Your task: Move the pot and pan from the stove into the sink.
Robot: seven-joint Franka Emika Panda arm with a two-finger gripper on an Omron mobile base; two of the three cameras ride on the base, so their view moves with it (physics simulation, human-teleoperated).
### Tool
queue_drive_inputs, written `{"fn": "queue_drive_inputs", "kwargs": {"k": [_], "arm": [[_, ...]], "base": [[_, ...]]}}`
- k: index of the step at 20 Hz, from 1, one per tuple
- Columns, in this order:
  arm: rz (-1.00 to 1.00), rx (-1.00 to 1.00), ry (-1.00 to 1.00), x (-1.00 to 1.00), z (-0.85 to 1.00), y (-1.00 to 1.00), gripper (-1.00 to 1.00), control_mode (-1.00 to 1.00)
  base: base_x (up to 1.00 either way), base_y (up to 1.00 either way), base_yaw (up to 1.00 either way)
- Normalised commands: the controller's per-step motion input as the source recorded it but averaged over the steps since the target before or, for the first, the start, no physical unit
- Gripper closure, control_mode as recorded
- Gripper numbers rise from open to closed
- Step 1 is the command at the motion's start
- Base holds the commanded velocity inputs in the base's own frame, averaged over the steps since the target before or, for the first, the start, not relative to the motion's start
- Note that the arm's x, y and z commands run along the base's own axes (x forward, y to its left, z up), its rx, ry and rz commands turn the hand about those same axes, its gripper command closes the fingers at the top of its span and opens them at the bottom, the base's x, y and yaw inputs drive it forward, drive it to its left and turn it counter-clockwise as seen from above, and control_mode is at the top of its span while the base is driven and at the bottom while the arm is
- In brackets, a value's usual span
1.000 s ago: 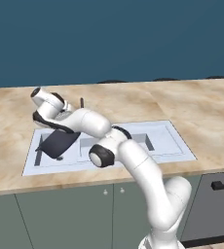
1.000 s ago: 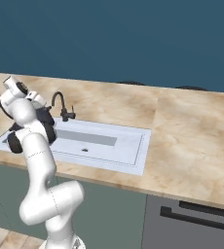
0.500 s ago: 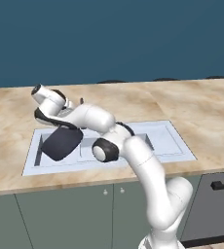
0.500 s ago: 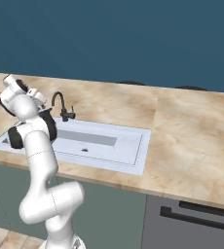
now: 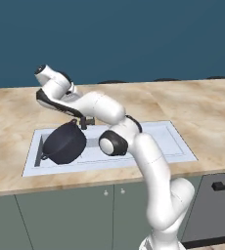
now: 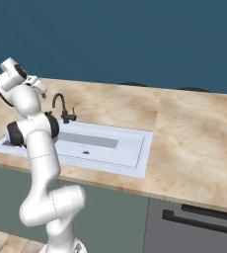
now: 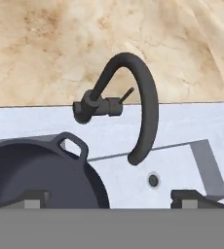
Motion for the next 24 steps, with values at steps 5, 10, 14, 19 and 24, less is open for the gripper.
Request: {"fn": "queue_drive_inputs", "kwargs": {"k": [5, 10, 14, 19, 24], "arm": [[0.05, 0.03, -0.05, -0.88, 0.35, -0.25, -1.0, -1.0], [0.02, 0.0, -0.34, -0.86, 0.01, -0.29, -1.0, -1.0], [0.0, 0.03, -0.35, -0.88, 0.0, -0.34, -1.0, -1.0], [0.01, 0.08, -0.32, -0.84, -0.07, -0.45, -1.0, -1.0], [0.02, 0.23, -0.21, -0.81, -0.29, -0.58, -1.0, -1.0]], "base": [[0.0, 0.0, 0.0], [0.0, 0.0, 0.0], [0.0, 0.0, 0.0], [0.0, 0.0, 0.0], [0.0, 0.0, 0.0]]}}
